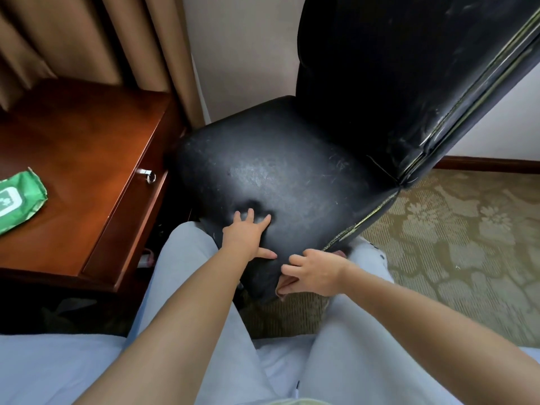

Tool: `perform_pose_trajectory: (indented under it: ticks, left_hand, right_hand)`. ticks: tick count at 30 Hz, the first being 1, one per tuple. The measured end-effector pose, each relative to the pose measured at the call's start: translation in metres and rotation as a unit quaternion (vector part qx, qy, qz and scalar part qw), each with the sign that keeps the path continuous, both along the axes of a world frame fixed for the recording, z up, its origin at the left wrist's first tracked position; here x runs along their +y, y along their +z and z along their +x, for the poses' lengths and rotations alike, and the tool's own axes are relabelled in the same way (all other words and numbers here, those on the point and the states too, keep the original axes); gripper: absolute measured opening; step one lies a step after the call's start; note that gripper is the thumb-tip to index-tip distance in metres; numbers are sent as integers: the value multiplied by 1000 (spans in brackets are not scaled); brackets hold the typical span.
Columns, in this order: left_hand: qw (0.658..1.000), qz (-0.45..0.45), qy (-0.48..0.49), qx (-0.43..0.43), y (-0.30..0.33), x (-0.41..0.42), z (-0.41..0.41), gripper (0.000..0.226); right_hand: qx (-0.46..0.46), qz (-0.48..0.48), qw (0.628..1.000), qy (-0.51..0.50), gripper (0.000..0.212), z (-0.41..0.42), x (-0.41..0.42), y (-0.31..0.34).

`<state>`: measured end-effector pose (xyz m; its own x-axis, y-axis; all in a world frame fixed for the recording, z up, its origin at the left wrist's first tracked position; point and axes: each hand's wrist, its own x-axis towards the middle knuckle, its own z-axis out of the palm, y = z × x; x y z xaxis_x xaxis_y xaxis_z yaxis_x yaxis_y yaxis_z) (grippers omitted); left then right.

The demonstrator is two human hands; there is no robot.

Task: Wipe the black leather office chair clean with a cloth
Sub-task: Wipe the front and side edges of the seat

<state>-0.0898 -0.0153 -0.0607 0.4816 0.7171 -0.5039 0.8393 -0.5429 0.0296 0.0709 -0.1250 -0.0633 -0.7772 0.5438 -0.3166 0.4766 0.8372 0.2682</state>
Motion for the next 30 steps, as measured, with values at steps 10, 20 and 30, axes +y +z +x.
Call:
perform_pose_trajectory:
  ticks: [10,20,30]
  left_hand:
    - [1000,4,-5,15,-1,1,1,99]
    - [1000,2,-4,20,3,1,2,100]
    - [1000,-1,-5,22,2,1,1,100]
  right_hand:
    - [75,-7,987,-141,66,2,-28,-9]
    - [135,-68,941,-301,57,-25,-46,-4]
    - [165,-112,893,-403,60,-38,-49,0]
